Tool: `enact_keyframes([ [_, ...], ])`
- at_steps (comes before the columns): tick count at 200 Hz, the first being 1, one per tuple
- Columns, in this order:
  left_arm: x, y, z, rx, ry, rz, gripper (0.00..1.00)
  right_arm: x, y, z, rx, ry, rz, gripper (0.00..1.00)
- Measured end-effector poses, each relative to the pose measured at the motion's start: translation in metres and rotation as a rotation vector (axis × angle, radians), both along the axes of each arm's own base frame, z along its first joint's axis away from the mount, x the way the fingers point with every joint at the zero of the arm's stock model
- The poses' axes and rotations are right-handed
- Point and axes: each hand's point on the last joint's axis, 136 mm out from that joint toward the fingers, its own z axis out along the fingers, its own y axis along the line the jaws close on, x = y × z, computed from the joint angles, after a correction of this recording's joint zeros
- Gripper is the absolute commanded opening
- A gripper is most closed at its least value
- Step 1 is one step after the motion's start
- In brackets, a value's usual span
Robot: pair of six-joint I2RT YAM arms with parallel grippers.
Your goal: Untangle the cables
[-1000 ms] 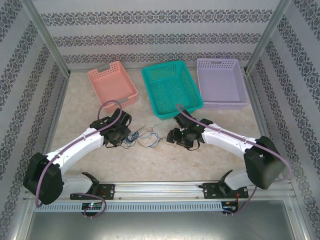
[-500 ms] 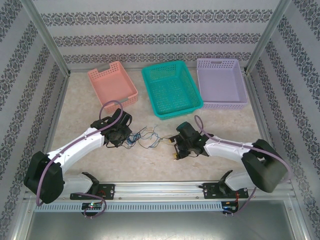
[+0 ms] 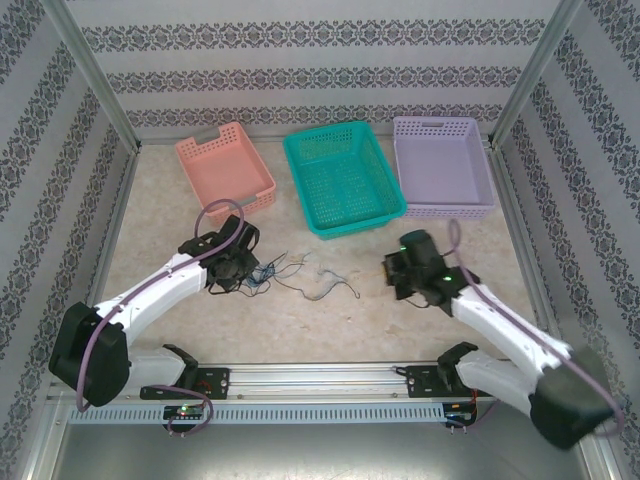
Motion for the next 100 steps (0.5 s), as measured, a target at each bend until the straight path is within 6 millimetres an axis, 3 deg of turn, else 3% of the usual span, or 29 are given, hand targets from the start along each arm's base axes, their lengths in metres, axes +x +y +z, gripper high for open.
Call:
enact_keyframes([
  [20, 0.004, 0.014, -0.006, 0.042, 0.014, 0.016, 0.00, 0.002, -0.052, 0.024, -0.140, -0.070, -0.009, 0.00],
  [37, 0.007, 0.022, -0.011, 0.069, 0.032, 0.020, 0.00, 0.004, -0.074, 0.045, -0.260, -0.102, 0.056, 0.00],
  [79, 0.017, 0.027, -0.017, 0.101, 0.058, 0.010, 0.00, 0.027, -0.078, 0.110, -0.472, -0.247, 0.288, 0.00],
  [100, 0.022, 0.025, -0.017, 0.103, 0.059, 0.002, 0.00, 0.037, -0.076, 0.130, -0.531, -0.294, 0.355, 0.00],
])
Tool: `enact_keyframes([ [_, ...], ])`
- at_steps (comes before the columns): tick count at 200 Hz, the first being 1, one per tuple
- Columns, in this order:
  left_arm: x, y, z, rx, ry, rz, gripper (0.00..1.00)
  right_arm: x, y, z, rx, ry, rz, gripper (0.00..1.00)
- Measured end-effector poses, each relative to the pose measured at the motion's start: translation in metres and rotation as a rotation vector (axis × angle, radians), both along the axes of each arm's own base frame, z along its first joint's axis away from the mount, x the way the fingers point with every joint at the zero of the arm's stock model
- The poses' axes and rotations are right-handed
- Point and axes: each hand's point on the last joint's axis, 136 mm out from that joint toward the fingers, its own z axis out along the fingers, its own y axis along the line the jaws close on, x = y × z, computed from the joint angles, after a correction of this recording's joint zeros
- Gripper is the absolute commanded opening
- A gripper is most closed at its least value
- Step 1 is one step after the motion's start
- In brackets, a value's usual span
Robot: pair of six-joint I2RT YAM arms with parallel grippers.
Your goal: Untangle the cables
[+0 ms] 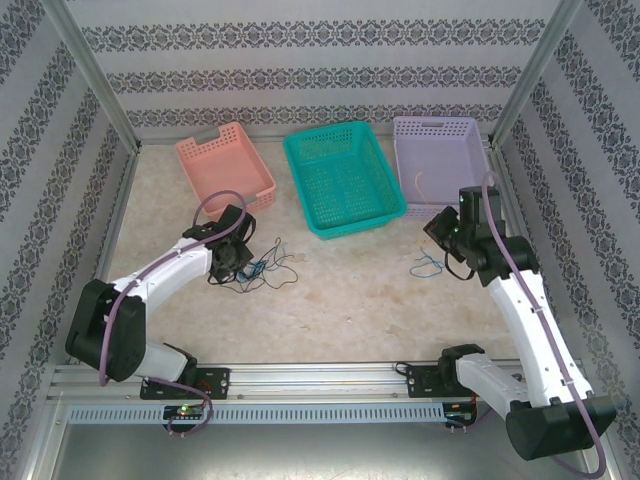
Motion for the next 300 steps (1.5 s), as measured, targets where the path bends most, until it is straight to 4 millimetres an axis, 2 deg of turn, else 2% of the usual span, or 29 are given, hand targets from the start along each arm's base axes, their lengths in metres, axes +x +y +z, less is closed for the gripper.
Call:
enact_keyframes([
  [8, 0.002, -0.001, 0.001, 0.000, -0.003, -0.004, 0.00, 0.003, 0.001, 0.005, -0.016, -0.010, 0.019, 0.00],
  [13, 0.003, -0.002, 0.002, -0.002, -0.004, -0.008, 0.05, 0.004, 0.001, 0.008, -0.026, -0.016, 0.033, 0.00],
  [30, 0.007, -0.005, 0.008, -0.013, -0.016, -0.019, 0.37, 0.009, 0.005, 0.018, -0.046, -0.038, 0.072, 0.00],
  [49, 0.012, -0.008, 0.021, -0.025, -0.045, -0.029, 0.62, 0.011, 0.012, 0.029, -0.053, -0.070, 0.129, 0.00],
  [62, 0.016, -0.010, 0.038, -0.042, -0.082, -0.033, 0.67, 0.012, 0.020, 0.037, -0.046, -0.097, 0.179, 0.00],
  [77, 0.023, -0.016, 0.065, -0.082, -0.143, -0.041, 0.68, 0.014, 0.030, 0.044, -0.029, -0.129, 0.236, 0.00],
  [107, 0.040, -0.038, 0.125, -0.198, -0.283, -0.086, 0.62, 0.017, 0.059, 0.052, -0.002, -0.162, 0.371, 0.00],
  [116, 0.045, -0.046, 0.137, -0.232, -0.313, -0.108, 0.62, 0.019, 0.070, 0.053, 0.001, -0.161, 0.415, 0.00],
  [131, 0.053, -0.071, 0.166, -0.317, -0.391, -0.184, 0.62, 0.021, 0.086, 0.051, 0.003, -0.150, 0.476, 0.00],
  [145, 0.058, -0.103, 0.199, -0.405, -0.481, -0.293, 0.64, 0.024, 0.099, 0.047, 0.016, -0.127, 0.518, 0.00],
  [163, 0.057, -0.147, 0.243, -0.510, -0.579, -0.448, 0.66, 0.031, 0.112, 0.037, 0.038, -0.079, 0.551, 0.00],
  [182, 0.053, -0.178, 0.273, -0.570, -0.644, -0.564, 0.67, 0.034, 0.125, 0.026, 0.059, -0.024, 0.586, 0.00],
  [199, 0.050, -0.194, 0.279, -0.584, -0.657, -0.628, 0.67, 0.036, 0.142, 0.021, 0.074, 0.015, 0.630, 0.00],
  [211, 0.051, -0.199, 0.274, -0.580, -0.647, -0.645, 0.65, 0.035, 0.154, 0.020, 0.081, 0.032, 0.663, 0.00],
  [230, 0.056, -0.203, 0.263, -0.561, -0.625, -0.660, 0.57, 0.030, 0.166, 0.020, 0.089, 0.050, 0.701, 0.00],
  [248, 0.063, -0.206, 0.258, -0.522, -0.601, -0.678, 0.42, 0.023, 0.172, 0.019, 0.096, 0.060, 0.725, 0.00],
  [269, 0.069, -0.203, 0.258, -0.469, -0.602, -0.687, 0.17, 0.019, 0.175, 0.018, 0.098, 0.070, 0.737, 0.00],
  [284, 0.072, -0.199, 0.262, -0.429, -0.613, -0.685, 0.03, 0.016, 0.178, 0.017, 0.096, 0.075, 0.753, 0.00],
  [288, 0.073, -0.197, 0.264, -0.414, -0.618, -0.686, 0.00, 0.014, 0.180, 0.017, 0.098, 0.077, 0.760, 0.00],
  [300, 0.076, -0.195, 0.270, -0.387, -0.634, -0.685, 0.00, 0.009, 0.185, 0.017, 0.101, 0.083, 0.787, 0.00],
])
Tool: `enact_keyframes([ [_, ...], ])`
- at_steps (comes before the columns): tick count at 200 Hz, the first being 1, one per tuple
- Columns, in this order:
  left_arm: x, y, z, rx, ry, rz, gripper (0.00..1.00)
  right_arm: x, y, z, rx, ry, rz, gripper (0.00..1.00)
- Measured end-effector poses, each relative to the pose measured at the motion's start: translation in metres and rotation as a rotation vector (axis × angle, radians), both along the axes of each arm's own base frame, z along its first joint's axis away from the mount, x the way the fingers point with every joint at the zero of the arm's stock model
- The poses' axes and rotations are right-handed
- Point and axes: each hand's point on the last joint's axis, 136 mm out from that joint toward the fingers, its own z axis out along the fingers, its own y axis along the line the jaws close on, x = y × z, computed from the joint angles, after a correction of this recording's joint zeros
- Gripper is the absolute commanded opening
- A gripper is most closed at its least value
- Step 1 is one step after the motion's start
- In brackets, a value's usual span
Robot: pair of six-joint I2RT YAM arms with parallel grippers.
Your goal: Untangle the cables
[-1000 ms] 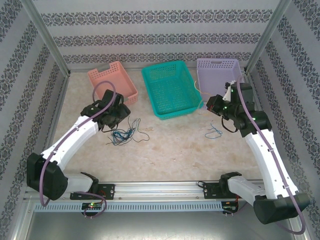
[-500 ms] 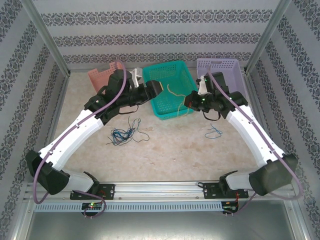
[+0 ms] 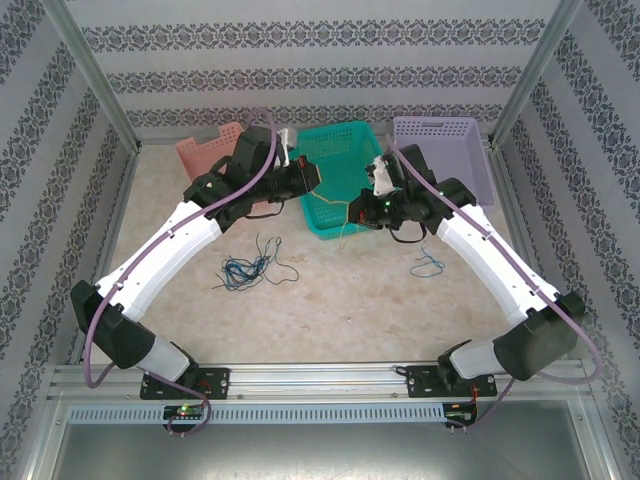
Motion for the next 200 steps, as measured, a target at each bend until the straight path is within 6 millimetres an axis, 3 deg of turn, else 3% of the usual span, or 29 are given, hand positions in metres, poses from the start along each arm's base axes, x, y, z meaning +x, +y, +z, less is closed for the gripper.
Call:
enact_keyframes([
  [25, 0.011, 0.001, 0.018, 0.013, -0.056, 0.020, 0.00, -0.015, 0.013, -0.001, 0.002, 0.007, 0.076, 0.00],
  [70, 0.029, -0.006, 0.034, 0.016, -0.102, 0.012, 0.00, -0.035, 0.032, -0.001, 0.028, 0.011, 0.178, 0.00],
  [77, 0.032, -0.009, 0.033, 0.016, -0.102, 0.007, 0.12, -0.034, 0.033, -0.001, 0.034, 0.011, 0.178, 0.00],
  [92, 0.040, -0.014, 0.031, 0.019, -0.099, 0.001, 0.63, -0.030, 0.029, 0.000, 0.051, 0.022, 0.157, 0.00],
  [98, 0.043, -0.016, 0.031, 0.018, -0.099, 0.001, 0.73, -0.026, 0.026, 0.000, 0.060, 0.031, 0.138, 0.00],
  [102, 0.044, -0.016, 0.031, 0.018, -0.099, 0.002, 0.86, -0.023, 0.023, 0.001, 0.069, 0.034, 0.122, 0.00],
  [111, 0.046, -0.017, 0.032, 0.014, -0.100, 0.005, 1.00, -0.015, 0.017, 0.004, 0.092, 0.045, 0.085, 0.00],
  [141, 0.047, -0.007, 0.043, 0.013, -0.107, 0.060, 1.00, 0.014, -0.007, 0.017, 0.175, 0.054, -0.033, 0.00],
  [167, 0.043, 0.022, 0.054, 0.025, -0.106, 0.157, 1.00, 0.033, -0.022, 0.031, 0.230, 0.053, -0.104, 0.00],
  [182, 0.038, 0.045, 0.062, 0.024, -0.109, 0.224, 0.92, 0.043, -0.028, 0.039, 0.254, 0.043, -0.129, 0.00],
  [200, 0.027, 0.071, 0.061, 0.002, -0.088, 0.288, 0.75, 0.054, -0.035, 0.044, 0.275, 0.038, -0.158, 0.00],
])
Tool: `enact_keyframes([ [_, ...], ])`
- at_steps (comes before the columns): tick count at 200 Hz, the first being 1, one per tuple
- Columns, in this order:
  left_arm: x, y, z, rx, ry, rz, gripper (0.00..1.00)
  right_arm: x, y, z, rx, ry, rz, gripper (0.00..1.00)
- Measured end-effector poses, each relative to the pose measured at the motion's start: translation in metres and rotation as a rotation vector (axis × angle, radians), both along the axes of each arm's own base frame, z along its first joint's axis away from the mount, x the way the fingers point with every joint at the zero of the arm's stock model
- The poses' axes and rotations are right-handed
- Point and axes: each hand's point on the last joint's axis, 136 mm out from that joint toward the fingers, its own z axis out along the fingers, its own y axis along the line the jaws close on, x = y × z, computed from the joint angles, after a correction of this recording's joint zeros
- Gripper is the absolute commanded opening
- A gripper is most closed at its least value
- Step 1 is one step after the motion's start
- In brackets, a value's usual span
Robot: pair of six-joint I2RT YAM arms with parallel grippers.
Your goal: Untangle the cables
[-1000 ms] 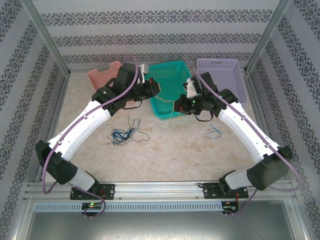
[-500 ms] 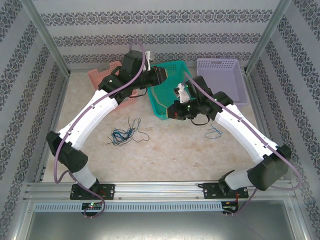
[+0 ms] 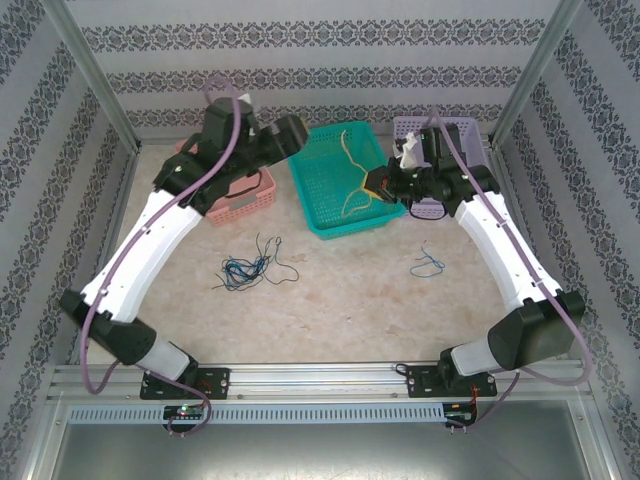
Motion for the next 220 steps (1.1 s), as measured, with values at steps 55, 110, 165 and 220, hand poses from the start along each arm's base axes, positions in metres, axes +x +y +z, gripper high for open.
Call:
enact_keyframes([
  [55, -0.012, -0.005, -0.096, -0.140, 0.261, -0.010, 0.56, 0.024, 0.002, 0.010, 0.034, -0.026, -0.010, 0.00],
  [110, 0.008, -0.059, -0.165, -0.265, 0.489, -0.142, 0.61, 0.034, 0.008, 0.012, 0.052, -0.031, 0.016, 0.00],
  [165, -0.003, -0.032, -0.156, -0.203, 0.485, -0.031, 0.61, 0.080, -0.004, -0.014, -0.105, -0.009, -0.071, 0.00],
  [220, -0.040, 0.002, -0.139, -0.162, 0.462, 0.043, 0.62, 0.126, -0.041, -0.124, -0.413, 0.280, -0.286, 0.00],
])
